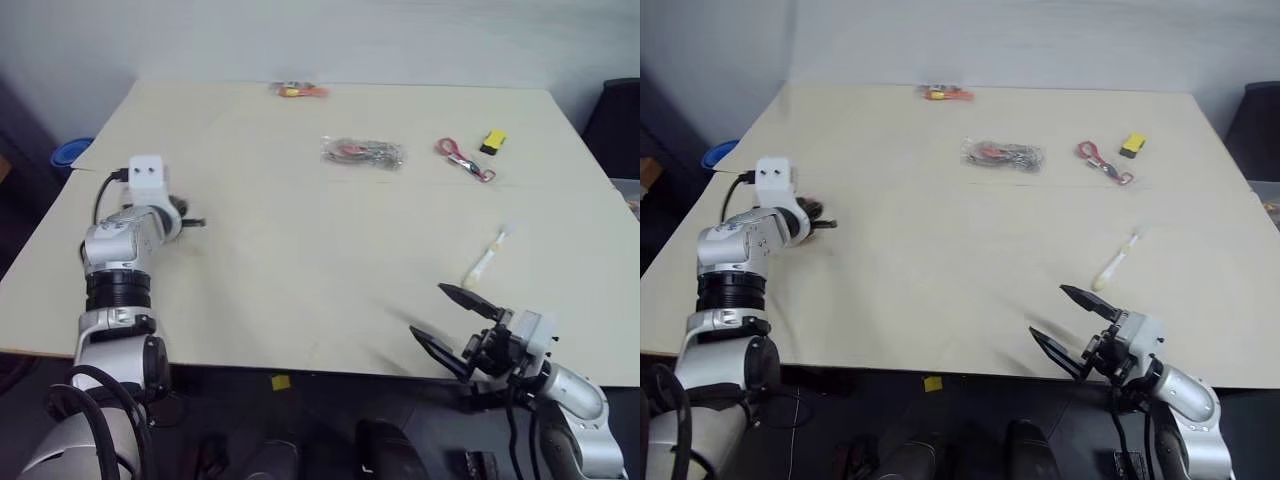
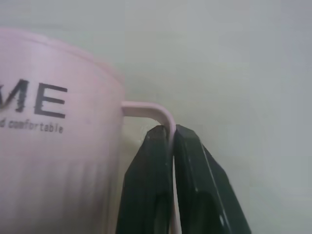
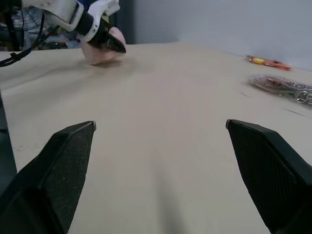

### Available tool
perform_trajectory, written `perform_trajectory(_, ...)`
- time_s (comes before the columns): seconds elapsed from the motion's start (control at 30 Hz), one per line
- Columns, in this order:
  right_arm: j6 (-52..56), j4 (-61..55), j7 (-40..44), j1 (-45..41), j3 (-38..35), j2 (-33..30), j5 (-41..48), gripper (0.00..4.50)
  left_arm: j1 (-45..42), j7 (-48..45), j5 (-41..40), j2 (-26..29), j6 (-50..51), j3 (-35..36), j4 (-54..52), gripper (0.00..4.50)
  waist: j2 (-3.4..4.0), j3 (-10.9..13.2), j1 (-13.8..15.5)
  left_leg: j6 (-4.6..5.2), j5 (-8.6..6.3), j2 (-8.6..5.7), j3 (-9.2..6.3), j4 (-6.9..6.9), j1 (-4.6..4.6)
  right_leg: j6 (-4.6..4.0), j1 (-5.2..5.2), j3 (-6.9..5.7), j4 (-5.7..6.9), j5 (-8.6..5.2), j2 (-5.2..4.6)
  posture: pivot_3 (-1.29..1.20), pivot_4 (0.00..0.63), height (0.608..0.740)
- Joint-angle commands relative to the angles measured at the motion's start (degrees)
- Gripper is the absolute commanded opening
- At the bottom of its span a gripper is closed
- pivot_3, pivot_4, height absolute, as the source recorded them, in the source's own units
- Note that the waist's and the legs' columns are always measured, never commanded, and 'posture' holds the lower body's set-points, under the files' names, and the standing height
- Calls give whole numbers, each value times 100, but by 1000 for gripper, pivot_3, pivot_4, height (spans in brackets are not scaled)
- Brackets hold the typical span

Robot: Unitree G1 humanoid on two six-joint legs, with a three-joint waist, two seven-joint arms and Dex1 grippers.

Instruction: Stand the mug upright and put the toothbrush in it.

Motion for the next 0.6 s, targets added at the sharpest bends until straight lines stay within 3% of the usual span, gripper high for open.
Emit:
perform_trajectory(0.03,-37,-410,-156,299,-465,-106,54,4500,346,-1909,-1225,-439,-230,-456,-1493,30,0,0,-2,3,-2,-4,-2,9,-10,1,-1,-2,2,0,-3,0,150,740)
perform_trajectory(0.13,-190,-553,-333,563,-759,-86,-96,4500,815,-2922,-1477,-844,-821,-1043,-2011,30,0,0,-44,9,-5,-10,-4,11,-14,3,-2,-2,12,2,-6,0,150,740)
perform_trajectory(0.23,-415,-612,-540,791,-1061,-10,-304,4500,1160,-3730,-1294,-1368,-2167,-1495,-1589,30,1,-1,-142,9,-6,-8,4,2,-3,3,-4,13,-8,2,4,0,150,740)
perform_trajectory(0.37,-622,-822,-754,1292,-1440,77,-449,4500,1257,-4533,-837,-2089,-3868,-2001,-40,30,1,-1,-170,4,-3,0,21,-17,24,3,5,29,-10,2,15,0,150,740)
perform_trajectory(0.5,-614,-1149,-966,1614,-1609,154,-441,4500,1232,-4661,-434,-2350,-5288,-2057,1068,30,-2,1,-189,4,-4,7,34,-26,29,6,5,47,-16,3,24,0,150,740)
perform_trajectory(0.6,-592,-1235,-1065,1657,-1598,175,-479,4500,1423,-4797,-455,-2174,-5367,-1995,1060,795,-3,0,-189,4,-4,14,35,-26,30,6,4,49,-17,3,28,0,150,740)
